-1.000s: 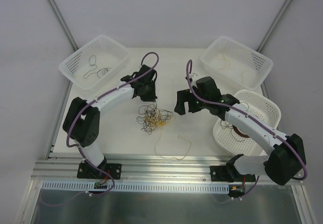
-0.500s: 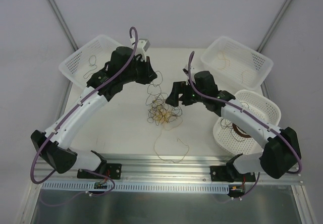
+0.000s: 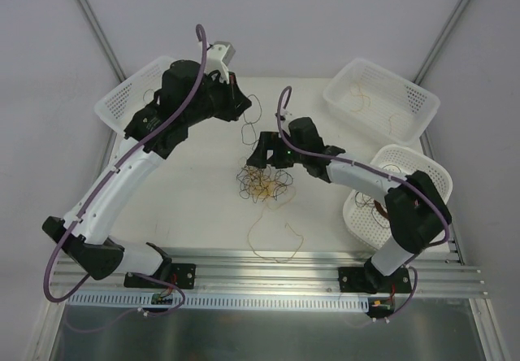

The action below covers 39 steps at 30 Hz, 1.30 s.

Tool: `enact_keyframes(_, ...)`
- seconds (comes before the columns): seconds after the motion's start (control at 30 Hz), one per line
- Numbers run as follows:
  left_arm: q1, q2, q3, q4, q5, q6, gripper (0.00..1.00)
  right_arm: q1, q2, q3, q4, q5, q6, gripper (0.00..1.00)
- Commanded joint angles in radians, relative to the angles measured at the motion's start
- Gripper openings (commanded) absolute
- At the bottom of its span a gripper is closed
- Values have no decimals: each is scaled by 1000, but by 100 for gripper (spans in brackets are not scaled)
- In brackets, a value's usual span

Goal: Untangle the cables

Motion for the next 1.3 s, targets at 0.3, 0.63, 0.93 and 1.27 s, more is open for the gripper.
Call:
enact_keyframes(0.3, 158, -92, 218, 17, -145, 47, 0, -37, 118, -82, 105, 32, 66, 84)
enact_keyframes(0.63, 334, -94, 374, -27, -371, 176, 0, -174, 11, -183, -27, 104, 39, 69)
enact_keyframes(0.93, 434, -87, 423, -46, -506, 261, 0, -280, -75, -191, -165, 162, 28, 63)
enact_keyframes(1.27, 433, -161, -57, -43, -198, 43, 0, -234, -118, -35, -303, 89, -96, 71)
